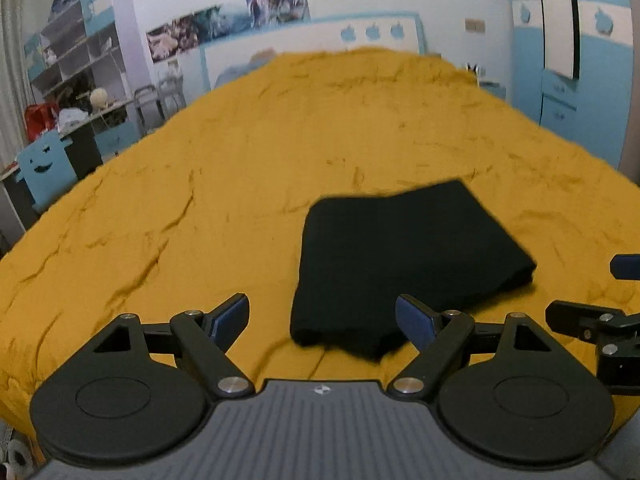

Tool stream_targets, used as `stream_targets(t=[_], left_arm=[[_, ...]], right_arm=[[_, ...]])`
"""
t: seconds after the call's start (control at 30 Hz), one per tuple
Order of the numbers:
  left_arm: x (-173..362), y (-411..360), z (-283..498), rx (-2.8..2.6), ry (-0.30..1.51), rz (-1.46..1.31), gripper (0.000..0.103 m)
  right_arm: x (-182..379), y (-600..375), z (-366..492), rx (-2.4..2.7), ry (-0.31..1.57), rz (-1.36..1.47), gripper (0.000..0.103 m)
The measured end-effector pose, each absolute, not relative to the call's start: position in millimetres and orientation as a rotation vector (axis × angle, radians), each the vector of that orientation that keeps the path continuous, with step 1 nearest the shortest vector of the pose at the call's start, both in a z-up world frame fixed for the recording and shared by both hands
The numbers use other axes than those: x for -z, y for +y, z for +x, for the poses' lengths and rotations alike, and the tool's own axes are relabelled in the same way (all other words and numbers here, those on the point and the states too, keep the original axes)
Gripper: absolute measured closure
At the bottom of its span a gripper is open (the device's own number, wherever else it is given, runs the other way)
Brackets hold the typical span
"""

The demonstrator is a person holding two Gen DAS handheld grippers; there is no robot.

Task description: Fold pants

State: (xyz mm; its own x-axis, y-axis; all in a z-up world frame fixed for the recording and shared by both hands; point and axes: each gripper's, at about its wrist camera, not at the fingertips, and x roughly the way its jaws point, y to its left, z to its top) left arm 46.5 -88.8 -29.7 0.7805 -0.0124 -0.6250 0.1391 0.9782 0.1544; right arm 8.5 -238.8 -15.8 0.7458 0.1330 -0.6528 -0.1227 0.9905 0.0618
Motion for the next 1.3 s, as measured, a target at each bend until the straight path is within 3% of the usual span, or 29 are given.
stream_targets(t=[0.43,1.3], left_arm=[[44,-76,40,0.062,0.754,0.168,0.006],[39,-74,32,0.07,0.737,0.162,0.006]], right_arm=[[38,-236,19,-0.126,0.818,0.041,0.021],[31,-231,11,-0.129,0.806,0.017,0.021]])
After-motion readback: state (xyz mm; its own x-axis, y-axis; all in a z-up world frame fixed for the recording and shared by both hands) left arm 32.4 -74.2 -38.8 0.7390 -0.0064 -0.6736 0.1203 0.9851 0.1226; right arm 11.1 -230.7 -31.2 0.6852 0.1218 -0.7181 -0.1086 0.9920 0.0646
